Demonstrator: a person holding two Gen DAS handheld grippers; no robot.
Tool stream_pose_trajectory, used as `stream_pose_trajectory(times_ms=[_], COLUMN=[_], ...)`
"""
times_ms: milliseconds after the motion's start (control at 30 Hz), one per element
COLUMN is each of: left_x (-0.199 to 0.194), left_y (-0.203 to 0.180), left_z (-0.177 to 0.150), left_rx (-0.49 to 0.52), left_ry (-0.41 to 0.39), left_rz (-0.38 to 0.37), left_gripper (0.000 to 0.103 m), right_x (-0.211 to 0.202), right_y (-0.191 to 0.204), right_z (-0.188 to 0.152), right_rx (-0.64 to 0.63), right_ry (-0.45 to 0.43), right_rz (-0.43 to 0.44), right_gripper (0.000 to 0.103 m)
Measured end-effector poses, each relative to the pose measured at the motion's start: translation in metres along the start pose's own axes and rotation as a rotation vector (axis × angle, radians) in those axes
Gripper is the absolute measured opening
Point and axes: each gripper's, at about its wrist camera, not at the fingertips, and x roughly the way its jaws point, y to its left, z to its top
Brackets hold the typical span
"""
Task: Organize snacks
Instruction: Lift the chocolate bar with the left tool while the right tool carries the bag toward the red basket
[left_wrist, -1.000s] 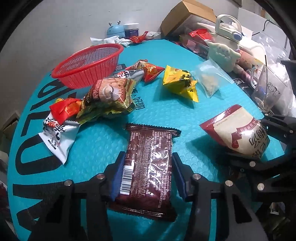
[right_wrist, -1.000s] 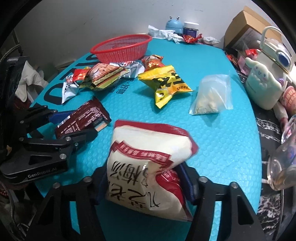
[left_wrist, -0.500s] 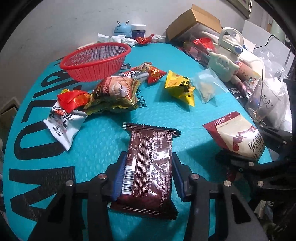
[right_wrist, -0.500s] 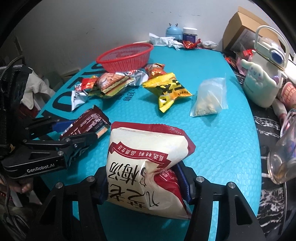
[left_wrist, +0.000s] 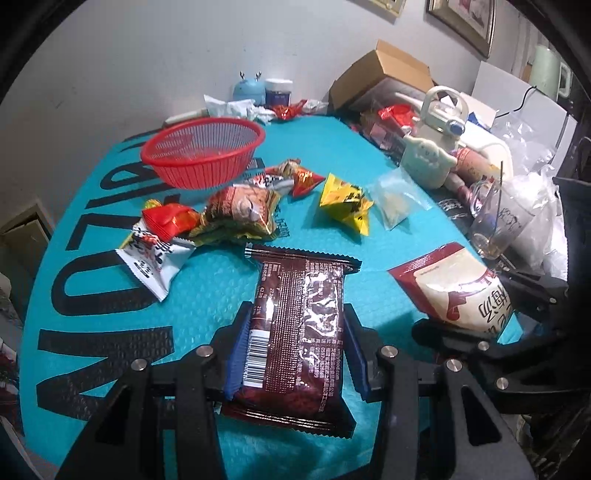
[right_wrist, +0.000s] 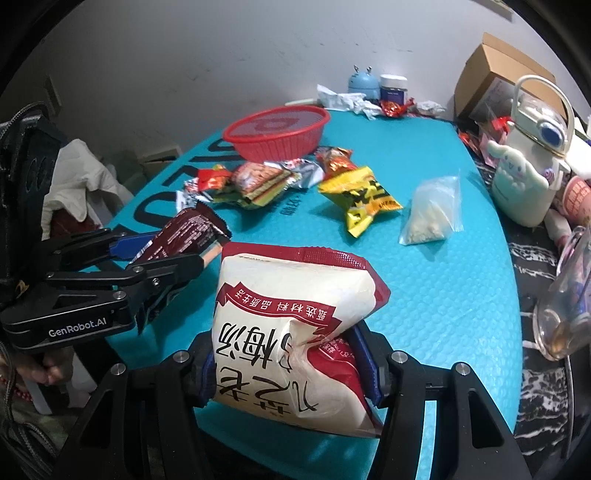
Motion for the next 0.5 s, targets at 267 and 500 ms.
stream_pose_trajectory(times_ms=[267, 500], left_x=[-0.022, -0.031], left_y=[0.0, -0.001], left_z=[0.004, 0.016], left_rx=[-0.014, -0.011], left_ry=[-0.052, -0.08], left_rz=[0.011, 0.001], left_gripper=[0.045, 0.045], right_x=[-0.011, -0.019], right_y=[0.009, 0.014], right_z=[0.005, 0.017], right_rx=[-0.016, -0.032], right_ry=[-0.029, -0.059], right_rz=[0.029, 0.044], right_gripper=[0.059, 0.059])
